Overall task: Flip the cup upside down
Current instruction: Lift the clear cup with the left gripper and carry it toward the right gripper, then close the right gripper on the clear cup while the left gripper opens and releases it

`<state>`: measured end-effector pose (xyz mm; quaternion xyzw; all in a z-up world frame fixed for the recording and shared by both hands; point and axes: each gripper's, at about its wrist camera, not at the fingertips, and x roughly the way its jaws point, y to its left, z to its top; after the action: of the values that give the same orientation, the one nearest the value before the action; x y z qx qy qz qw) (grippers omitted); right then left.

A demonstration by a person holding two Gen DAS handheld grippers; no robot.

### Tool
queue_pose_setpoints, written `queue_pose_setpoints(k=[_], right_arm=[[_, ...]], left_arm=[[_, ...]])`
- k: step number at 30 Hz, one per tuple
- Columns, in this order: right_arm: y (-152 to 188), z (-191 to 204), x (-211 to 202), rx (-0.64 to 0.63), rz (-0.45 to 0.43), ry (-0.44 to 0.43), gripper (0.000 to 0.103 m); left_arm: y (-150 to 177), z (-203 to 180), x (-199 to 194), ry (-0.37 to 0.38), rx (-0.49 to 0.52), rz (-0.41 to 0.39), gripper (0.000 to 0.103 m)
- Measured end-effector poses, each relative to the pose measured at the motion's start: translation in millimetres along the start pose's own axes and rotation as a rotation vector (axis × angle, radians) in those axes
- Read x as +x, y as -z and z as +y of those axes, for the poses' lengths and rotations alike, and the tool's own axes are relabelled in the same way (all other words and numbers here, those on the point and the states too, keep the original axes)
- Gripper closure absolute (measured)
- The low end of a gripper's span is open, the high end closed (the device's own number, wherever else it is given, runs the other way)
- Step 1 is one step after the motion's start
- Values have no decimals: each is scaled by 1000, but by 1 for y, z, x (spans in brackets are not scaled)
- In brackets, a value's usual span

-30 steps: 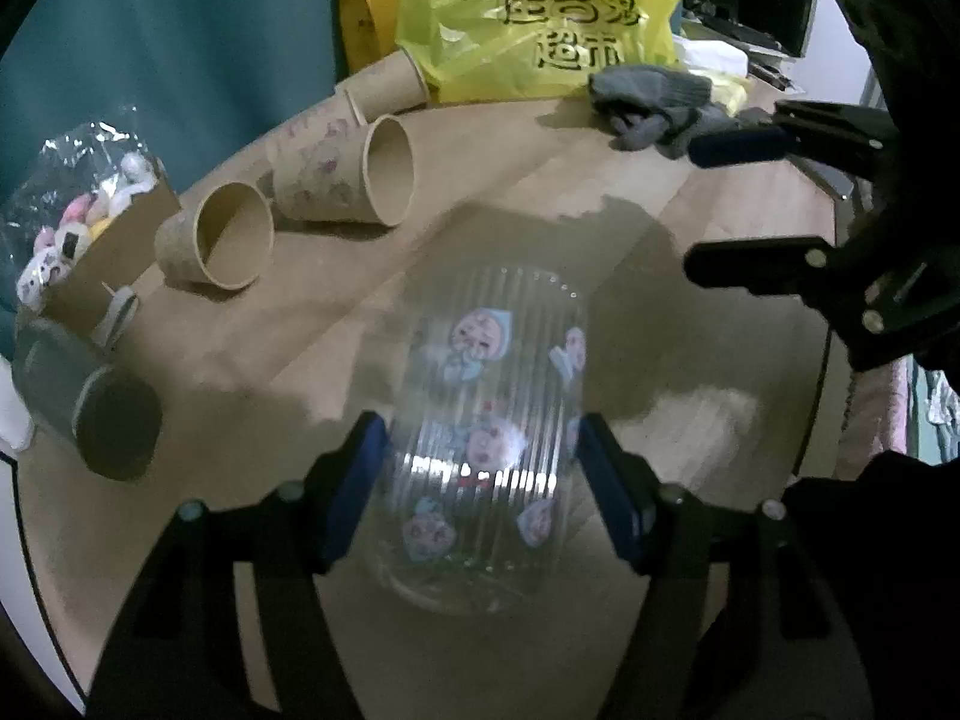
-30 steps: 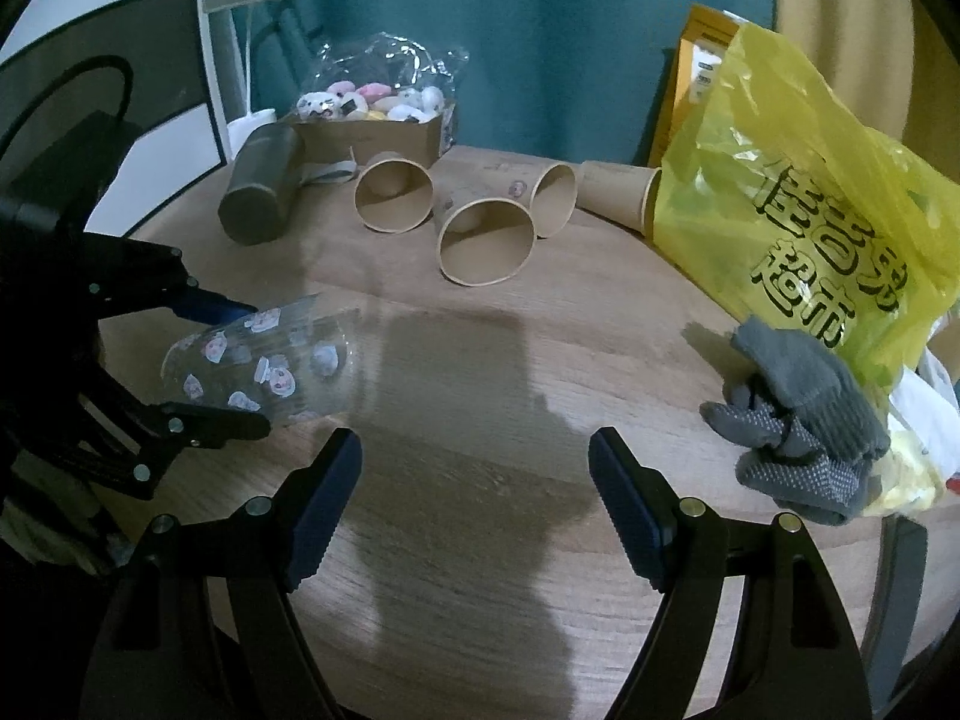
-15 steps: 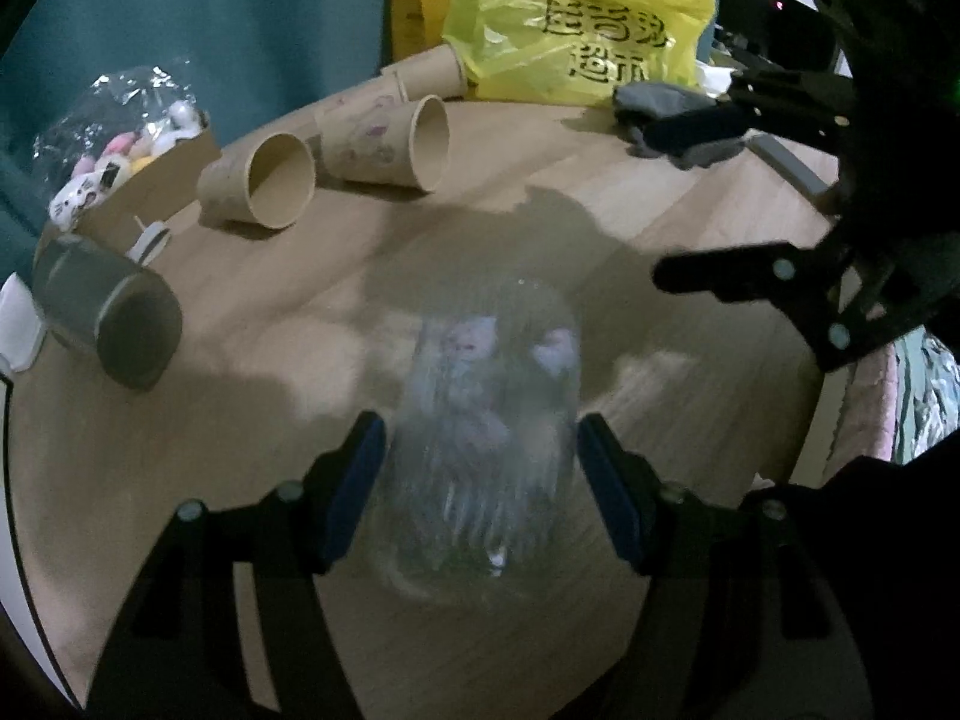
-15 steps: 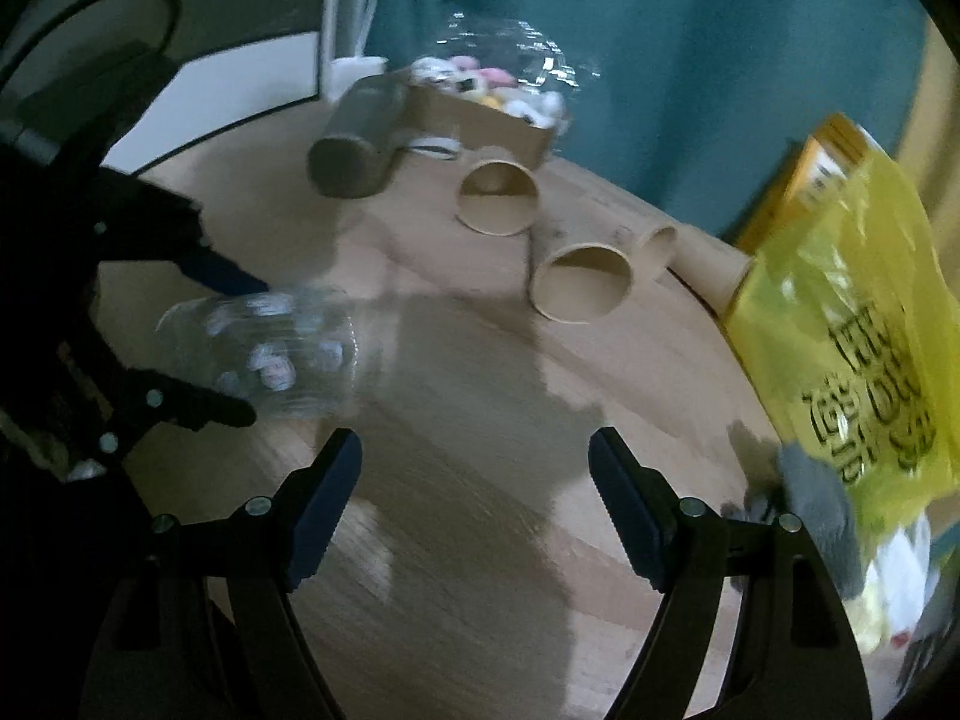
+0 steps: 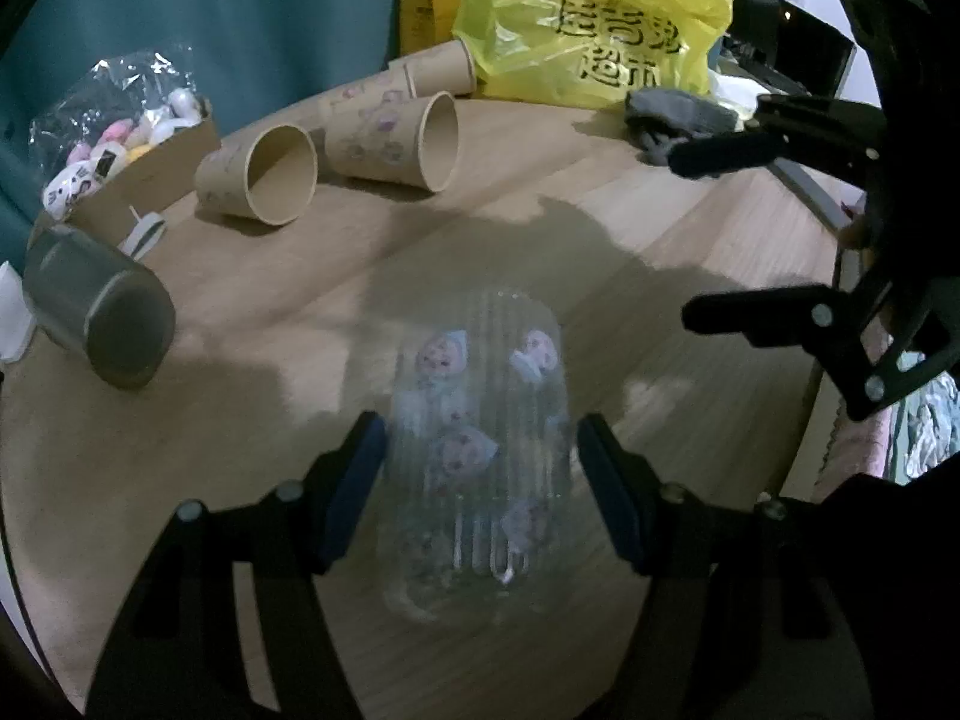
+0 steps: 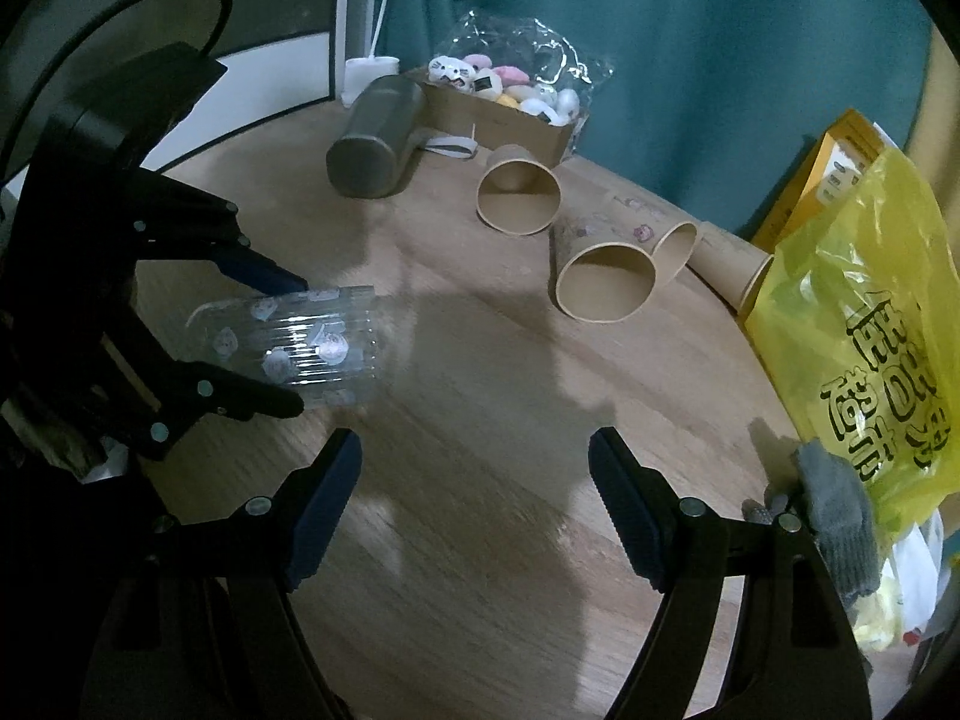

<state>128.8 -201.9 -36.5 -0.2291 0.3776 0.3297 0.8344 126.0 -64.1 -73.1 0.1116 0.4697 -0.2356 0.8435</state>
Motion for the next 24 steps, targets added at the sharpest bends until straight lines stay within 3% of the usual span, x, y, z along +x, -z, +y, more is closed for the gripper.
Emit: queue_pose_setpoints(k=[15,21,24], right_arm=[[-4,4,-1,-55,-10,-50,22],[-11,22,-1,-207,-12,-109,22],[-15,40,-1,-376,-10,-169,21]], left_arm=[[3,-2,-12,-21,-10,-3,35],[15,7,-33,-42,-52,-20,35],[26,14,-49,-75,-91,-32,35]])
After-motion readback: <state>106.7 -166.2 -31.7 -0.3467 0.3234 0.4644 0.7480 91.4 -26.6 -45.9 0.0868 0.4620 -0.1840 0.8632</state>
